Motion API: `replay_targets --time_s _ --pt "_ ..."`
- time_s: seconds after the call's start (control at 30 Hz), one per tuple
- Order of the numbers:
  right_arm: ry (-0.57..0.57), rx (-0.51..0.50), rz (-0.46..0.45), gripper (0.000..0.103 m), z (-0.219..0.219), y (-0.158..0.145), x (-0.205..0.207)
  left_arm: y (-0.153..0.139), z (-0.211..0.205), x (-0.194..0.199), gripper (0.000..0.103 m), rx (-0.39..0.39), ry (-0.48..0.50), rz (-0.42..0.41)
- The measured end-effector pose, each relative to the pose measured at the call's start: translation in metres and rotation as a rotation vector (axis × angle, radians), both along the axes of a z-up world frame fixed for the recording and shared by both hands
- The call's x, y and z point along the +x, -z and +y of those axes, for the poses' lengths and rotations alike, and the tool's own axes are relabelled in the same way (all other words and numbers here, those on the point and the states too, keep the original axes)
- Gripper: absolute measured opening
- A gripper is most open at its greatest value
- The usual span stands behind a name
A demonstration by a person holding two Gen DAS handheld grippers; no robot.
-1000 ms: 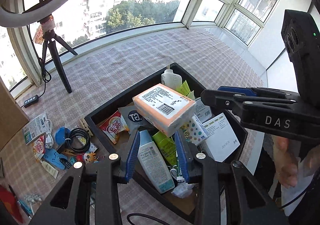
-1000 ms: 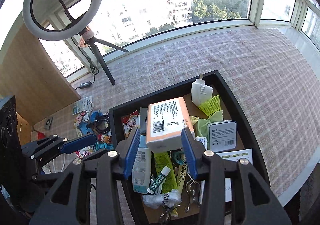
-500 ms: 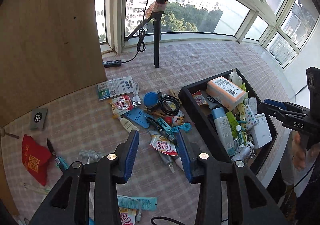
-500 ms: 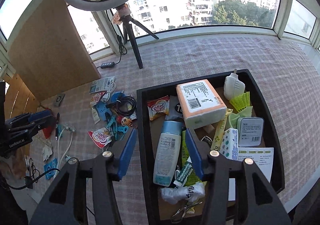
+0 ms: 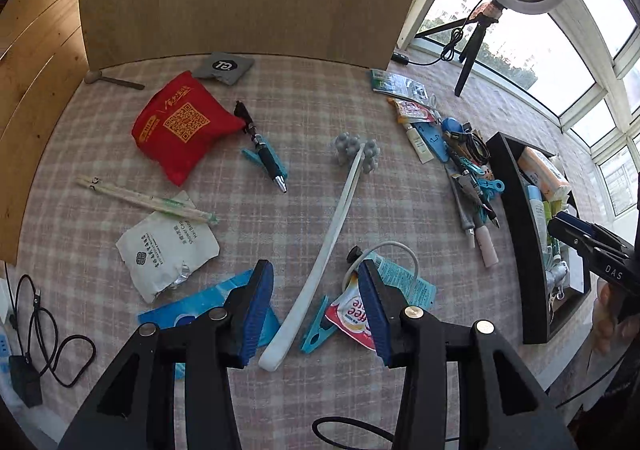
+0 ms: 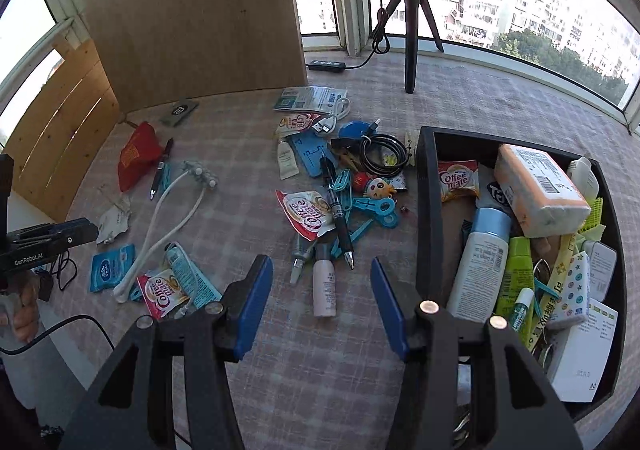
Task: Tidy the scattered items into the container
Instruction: 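Grasp the white massager cable with the left gripper while the right gripper grasps it too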
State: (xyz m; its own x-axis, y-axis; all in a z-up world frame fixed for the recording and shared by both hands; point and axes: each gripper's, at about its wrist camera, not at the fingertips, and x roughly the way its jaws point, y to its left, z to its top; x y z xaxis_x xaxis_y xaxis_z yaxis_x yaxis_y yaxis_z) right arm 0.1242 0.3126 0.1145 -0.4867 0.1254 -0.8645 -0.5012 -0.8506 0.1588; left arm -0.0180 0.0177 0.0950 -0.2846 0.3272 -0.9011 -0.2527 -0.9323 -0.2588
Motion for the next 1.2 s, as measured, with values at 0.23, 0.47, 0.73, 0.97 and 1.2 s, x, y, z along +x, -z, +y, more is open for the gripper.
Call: replay_targets --time_s 0.23,0.47,0.73,0.97,1.2 --pt "-0.095 -0.065 -0.018 0.05 -0.031 0.026 -0.034 0.025 -0.016 -0.002 0.042 0.017 -0.069 -0.049" --pt "-0.228 -0.065 -0.061 0.05 -0.06 0.045 -0.073 0.038 0.009 -0.015 0.042 0.017 -0.028 -0.057" --pt "-0.291 -0.093 -0.101 0.05 -0.075 0.067 -0.102 0.053 0.029 -0.032 0.042 -0.006 0.003 -0.07" --pt "-0.327 -0.088 -0.131 0.049 -0.083 0.081 -0.118 0.058 0.042 -0.045 0.04 -0.013 0.036 -0.064" --pt "-0.338 -0.107 -0.153 0.033 -0.086 0.093 -0.129 0.064 0.05 -0.053 0.022 -0.022 0.051 -0.077"
